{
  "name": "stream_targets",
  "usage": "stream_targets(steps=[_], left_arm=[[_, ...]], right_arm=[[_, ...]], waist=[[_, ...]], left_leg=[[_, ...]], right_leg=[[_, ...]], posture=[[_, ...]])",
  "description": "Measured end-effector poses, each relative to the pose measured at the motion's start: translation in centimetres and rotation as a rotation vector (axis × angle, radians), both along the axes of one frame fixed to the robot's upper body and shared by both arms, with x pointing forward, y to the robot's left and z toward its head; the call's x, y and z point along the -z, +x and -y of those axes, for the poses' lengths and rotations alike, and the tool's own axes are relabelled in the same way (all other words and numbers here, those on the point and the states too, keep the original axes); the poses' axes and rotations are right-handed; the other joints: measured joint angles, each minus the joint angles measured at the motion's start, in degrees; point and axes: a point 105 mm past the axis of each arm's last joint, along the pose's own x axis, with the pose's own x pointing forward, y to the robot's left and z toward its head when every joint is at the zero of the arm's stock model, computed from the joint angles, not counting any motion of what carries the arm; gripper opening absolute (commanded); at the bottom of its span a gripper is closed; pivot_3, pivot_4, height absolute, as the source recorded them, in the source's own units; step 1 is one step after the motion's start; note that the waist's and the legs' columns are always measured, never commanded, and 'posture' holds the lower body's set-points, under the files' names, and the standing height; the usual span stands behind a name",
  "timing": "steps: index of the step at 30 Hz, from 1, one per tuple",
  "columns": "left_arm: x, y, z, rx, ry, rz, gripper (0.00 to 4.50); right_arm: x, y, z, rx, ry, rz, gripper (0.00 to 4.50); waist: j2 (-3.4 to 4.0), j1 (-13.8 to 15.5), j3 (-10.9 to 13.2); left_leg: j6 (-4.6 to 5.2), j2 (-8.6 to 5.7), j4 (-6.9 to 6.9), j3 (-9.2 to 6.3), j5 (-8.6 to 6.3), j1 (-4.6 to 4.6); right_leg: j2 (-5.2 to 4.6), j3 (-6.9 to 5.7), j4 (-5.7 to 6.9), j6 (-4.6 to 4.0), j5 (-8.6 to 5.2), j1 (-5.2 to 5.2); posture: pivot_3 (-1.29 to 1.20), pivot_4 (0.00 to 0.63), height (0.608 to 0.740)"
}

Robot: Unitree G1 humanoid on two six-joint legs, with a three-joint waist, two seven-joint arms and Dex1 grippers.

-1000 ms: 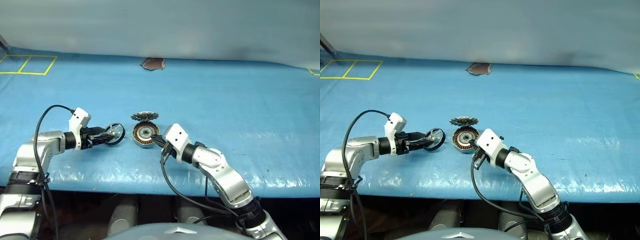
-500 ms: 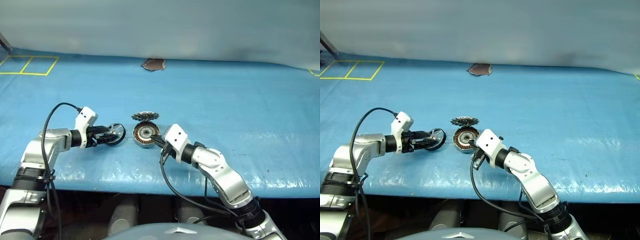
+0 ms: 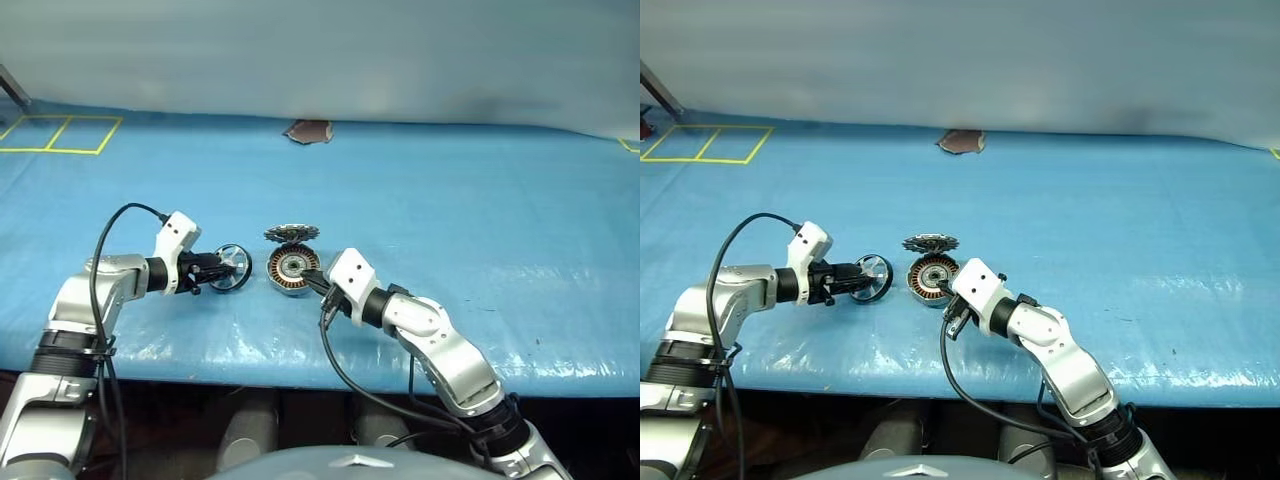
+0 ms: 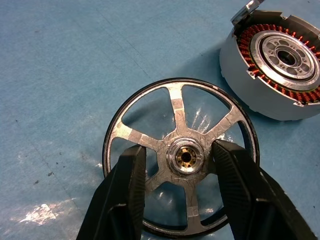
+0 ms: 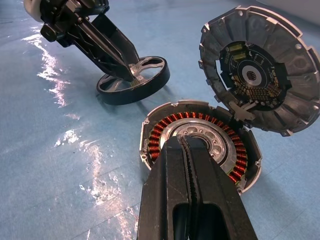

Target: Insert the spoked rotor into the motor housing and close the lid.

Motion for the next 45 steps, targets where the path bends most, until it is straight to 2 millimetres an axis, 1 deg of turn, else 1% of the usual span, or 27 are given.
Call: stream_targets(steps=[2,3,7,10,16,21,25,27,32,38,45], left_arm=[[0.0,0.0,0.0,-0.002,-0.002,0.000,1.78],[0.0,0.0,0.0,-0.003,-0.004,-0.001,1.76],[-0.1,0.1,-0.2,-0.013,-0.023,0.001,1.76],[-0.3,0.0,-0.4,-0.033,-0.080,0.003,1.76],[-0.7,-0.7,-0.5,-0.041,-0.193,-0.029,1.76],[-0.9,-2.0,0.3,0.035,-0.222,-0.063,1.76],[-1.2,-2.4,0.9,0.084,-0.231,-0.071,1.76],[-1.5,-2.4,1.2,0.102,-0.245,-0.075,1.76],[-3.3,-1.9,2.4,0.168,-0.292,-0.050,1.76],[-4.8,-1.3,4.1,0.240,-0.326,-0.021,1.76],[-5.0,-1.2,5.2,0.285,-0.309,-0.037,1.76]], right_arm=[[0.0,0.0,0.0,0.002,-0.003,0.002,0.00],[0.0,0.0,0.1,0.003,-0.005,0.002,0.00],[0.0,0.1,0.1,0.004,-0.007,0.004,0.00],[0.0,0.1,0.1,0.006,-0.009,0.004,0.00],[-0.1,0.6,1.3,0.044,-0.008,0.017,0.00],[0.1,1.3,3.0,0.097,-0.028,0.018,0.00],[0.5,1.3,3.3,0.102,-0.032,0.002,0.00],[0.6,1.4,3.4,0.107,-0.031,-0.003,0.00],[0.8,1.6,4.0,0.130,-0.029,-0.004,0.00],[0.9,1.6,4.2,0.147,-0.028,-0.005,0.00],[1.1,1.5,4.5,0.162,-0.027,-0.011,0.00]], waist=[[0.03,0.0,0.0],[0.03,0.0,0.0],[0.06,0.0,0.0],[0.05,0.0,0.0],[-0.03,0.2,0.0],[-0.13,0.1,0.1],[-0.18,0.1,0.1],[-0.30,0.0,0.2],[-0.56,0.0,0.3],[-0.60,-0.1,0.4],[-0.63,-0.1,0.4]], left_leg=[[0.01,0.00,0.01,0.02,0.00,0.01],[0.01,0.00,0.01,0.02,0.00,0.01],[0.01,0.00,0.00,0.02,0.01,0.01],[0.02,-0.01,0.00,0.02,0.01,-0.01],[0.04,-0.06,-0.02,0.03,0.00,-0.18],[0.06,-0.05,-0.07,0.05,-0.01,-0.24],[0.06,-0.03,-0.06,0.06,-0.01,-0.24],[0.06,-0.03,-0.06,0.06,-0.01,-0.25],[0.06,-0.03,-0.07,0.05,-0.01,-0.28],[0.06,-0.04,-0.07,0.07,-0.01,-0.28],[0.06,-0.03,-0.07,0.09,-0.01,-0.29]], right_leg=[[-0.01,0.00,0.00,0.00,0.00,0.01],[-0.01,0.00,0.00,0.00,0.00,0.01],[-0.02,0.00,0.00,0.00,0.00,0.01],[-0.03,-0.01,0.00,0.00,0.00,-0.01],[-0.08,-0.02,-0.09,0.02,0.01,-0.12],[-0.08,-0.03,-0.11,0.02,0.01,-0.20],[-0.08,-0.03,-0.10,0.00,0.00,-0.20],[-0.08,-0.03,-0.10,0.00,0.00,-0.20],[-0.08,-0.04,-0.12,0.01,0.00,-0.23],[-0.07,-0.04,-0.11,0.02,0.01,-0.23],[-0.06,-0.03,-0.11,0.03,0.01,-0.23]], posture=[[0.00,0.150,0.740],[0.00,0.150,0.740],[0.00,0.150,0.740],[0.00,0.150,0.740],[0.00,0.150,0.740],[0.00,0.150,0.740],[0.00,0.150,0.740],[0.00,0.150,0.740],[0.00,0.150,0.740],[0.00,0.150,0.740],[0.00,0.150,0.740]])
